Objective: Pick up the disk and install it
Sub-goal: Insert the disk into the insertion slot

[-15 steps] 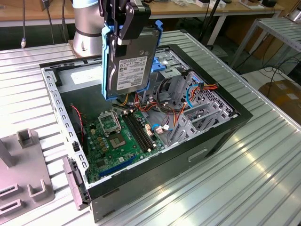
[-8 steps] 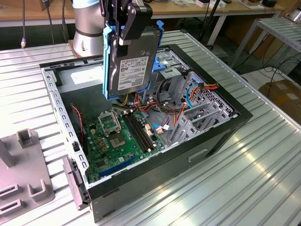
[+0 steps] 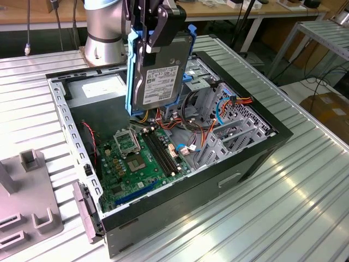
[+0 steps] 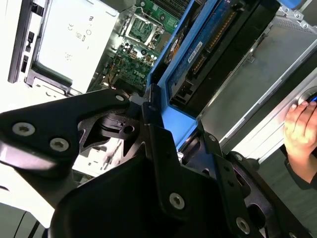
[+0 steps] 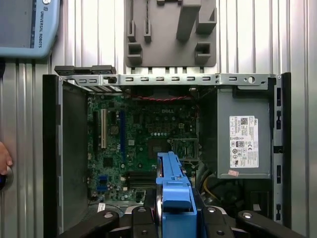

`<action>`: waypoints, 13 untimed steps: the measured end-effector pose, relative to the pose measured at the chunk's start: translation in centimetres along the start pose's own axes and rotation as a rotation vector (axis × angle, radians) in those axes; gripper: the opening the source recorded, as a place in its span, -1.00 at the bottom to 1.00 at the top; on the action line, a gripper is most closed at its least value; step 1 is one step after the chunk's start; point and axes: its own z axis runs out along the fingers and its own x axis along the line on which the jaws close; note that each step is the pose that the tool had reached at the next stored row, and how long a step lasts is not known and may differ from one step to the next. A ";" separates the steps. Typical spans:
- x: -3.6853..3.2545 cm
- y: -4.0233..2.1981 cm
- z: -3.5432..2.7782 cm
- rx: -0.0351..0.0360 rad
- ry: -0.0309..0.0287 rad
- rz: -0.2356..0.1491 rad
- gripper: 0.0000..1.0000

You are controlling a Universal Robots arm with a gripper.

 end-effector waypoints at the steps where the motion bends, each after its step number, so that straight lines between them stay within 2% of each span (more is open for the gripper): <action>1: 0.07 -0.01 0.00 0.0000 0.0000 0.000 -0.25; 4: 0.49 -0.06 0.02 0.0000 0.0001 0.000 -0.25; 13: 1.11 -0.09 0.07 0.0000 0.0015 0.000 -0.25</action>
